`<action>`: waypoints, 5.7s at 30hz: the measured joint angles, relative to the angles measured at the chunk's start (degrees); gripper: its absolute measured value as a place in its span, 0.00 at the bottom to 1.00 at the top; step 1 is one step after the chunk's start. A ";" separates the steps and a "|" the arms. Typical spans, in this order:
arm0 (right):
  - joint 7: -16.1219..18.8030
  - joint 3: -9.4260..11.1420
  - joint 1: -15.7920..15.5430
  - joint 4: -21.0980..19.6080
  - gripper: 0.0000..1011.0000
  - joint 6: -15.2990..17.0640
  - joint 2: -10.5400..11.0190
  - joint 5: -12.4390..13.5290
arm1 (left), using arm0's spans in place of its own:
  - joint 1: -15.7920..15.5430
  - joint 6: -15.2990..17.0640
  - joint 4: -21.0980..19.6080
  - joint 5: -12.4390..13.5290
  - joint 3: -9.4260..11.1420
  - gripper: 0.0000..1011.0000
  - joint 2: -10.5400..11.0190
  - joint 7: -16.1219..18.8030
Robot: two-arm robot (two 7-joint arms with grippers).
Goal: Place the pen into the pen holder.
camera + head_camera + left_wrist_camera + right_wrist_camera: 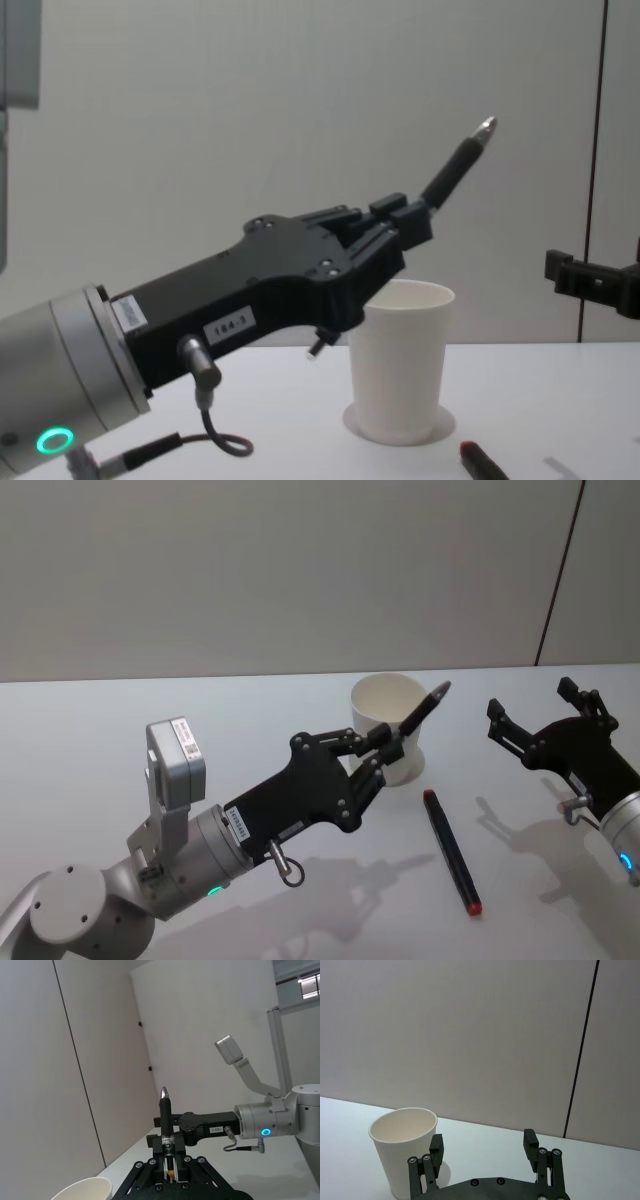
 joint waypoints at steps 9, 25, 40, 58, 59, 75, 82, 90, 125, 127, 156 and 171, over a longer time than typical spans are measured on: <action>0.00 0.00 0.00 0.00 0.99 0.00 0.00 0.00 | -0.13 0.07 0.30 -0.20 0.79 0.13 -0.25 -1.82; 1.41 0.16 -0.12 -0.33 0.99 -0.22 0.26 0.78 | -0.20 0.28 0.44 -0.03 1.42 0.13 -0.42 -2.94; 10.05 1.73 -2.76 -3.44 0.99 -1.64 3.80 7.61 | -0.20 0.37 0.49 0.07 1.58 0.13 -0.48 -3.24; 22.06 5.09 -8.77 -8.41 0.99 -0.97 11.27 22.10 | -0.19 0.36 0.49 0.06 1.65 0.13 -0.48 -3.34; 22.99 5.32 -9.15 -8.68 0.99 -0.71 11.82 23.25 | -0.19 0.36 0.49 0.06 1.65 0.13 -0.48 -3.34; 29.80 6.75 -11.46 -10.09 0.99 2.78 14.97 36.17 | -0.19 0.36 0.49 0.06 1.64 0.13 -0.48 -3.34; 30.50 6.58 -11.34 -10.11 0.99 4.42 14.92 39.83 | -0.20 0.36 0.49 0.06 1.64 0.13 -0.48 -3.34; 30.23 5.44 -10.17 -9.75 0.99 6.34 13.83 41.42 | -0.19 0.36 0.49 0.06 1.64 0.13 -0.48 -3.33; 29.29 -0.35 -2.72 -5.66 0.99 9.56 7.42 36.57 | -0.19 0.36 0.49 0.06 1.64 0.13 -0.47 -3.33; 29.35 -0.49 -2.53 -5.49 0.99 9.42 7.24 36.50 | -0.19 0.36 0.49 0.06 1.64 0.13 -0.48 -3.33; 29.69 -1.70 -1.13 -4.11 0.90 7.56 6.49 36.83 | -0.19 0.36 0.48 0.06 1.64 0.13 -0.47 -3.33; 29.75 -1.82 -1.04 -3.99 0.44 7.41 6.50 36.92 | -0.19 0.36 0.49 0.06 1.64 0.13 -0.47 -3.33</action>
